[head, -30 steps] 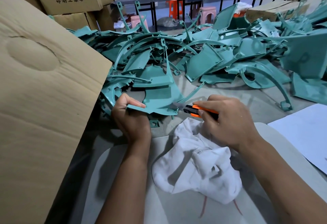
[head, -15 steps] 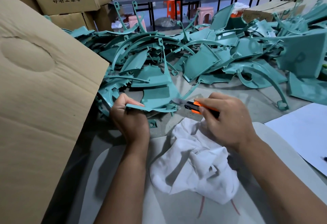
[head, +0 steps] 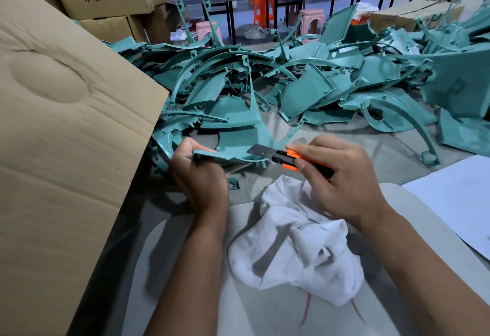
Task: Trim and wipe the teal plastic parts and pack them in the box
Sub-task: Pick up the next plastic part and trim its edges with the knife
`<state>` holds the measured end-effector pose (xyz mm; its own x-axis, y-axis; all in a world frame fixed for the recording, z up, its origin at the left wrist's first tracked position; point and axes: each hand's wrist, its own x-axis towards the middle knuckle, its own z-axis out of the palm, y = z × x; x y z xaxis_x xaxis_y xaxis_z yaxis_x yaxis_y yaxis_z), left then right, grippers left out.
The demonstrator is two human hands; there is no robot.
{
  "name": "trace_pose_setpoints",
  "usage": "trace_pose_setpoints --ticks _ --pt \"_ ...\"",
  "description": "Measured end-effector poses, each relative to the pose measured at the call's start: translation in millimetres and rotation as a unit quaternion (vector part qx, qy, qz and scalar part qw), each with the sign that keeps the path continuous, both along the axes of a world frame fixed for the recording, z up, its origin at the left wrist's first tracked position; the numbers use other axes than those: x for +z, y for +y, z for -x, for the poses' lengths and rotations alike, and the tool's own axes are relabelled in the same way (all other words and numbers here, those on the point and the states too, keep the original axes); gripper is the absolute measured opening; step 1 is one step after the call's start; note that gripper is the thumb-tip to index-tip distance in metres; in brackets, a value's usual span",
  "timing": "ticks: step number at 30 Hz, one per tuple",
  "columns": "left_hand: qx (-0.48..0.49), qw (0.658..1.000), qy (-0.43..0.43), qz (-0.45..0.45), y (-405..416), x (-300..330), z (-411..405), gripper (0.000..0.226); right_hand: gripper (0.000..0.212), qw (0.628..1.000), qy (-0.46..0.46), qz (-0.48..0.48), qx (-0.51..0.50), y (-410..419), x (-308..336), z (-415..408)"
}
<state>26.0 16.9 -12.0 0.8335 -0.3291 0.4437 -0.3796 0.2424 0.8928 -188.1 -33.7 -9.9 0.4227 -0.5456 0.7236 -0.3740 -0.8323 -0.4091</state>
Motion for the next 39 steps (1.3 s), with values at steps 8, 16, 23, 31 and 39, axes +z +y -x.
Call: trace_pose_setpoints --ticks 8,16,23,31,39 --pt "-0.142 0.98 -0.107 -0.085 4 -2 -14 0.024 0.026 0.991 -0.021 -0.031 -0.132 -6 -2 6" --pt "-0.318 0.897 -0.288 -0.107 1 -11 3 0.012 0.011 0.982 -0.065 -0.057 -0.167 -4 3 4" --pt "-0.185 0.95 -0.253 -0.002 0 -1 6 0.01 0.027 0.993 -0.061 -0.05 -0.087 5 7 -2" --pt "-0.177 0.932 -0.316 -0.026 2 -3 11 0.013 0.036 0.995 0.024 -0.066 -0.073 8 2 -10" --pt "-0.176 0.929 -0.323 -0.045 5 0 17 0.018 0.031 0.996 0.001 -0.027 -0.081 11 7 -9"
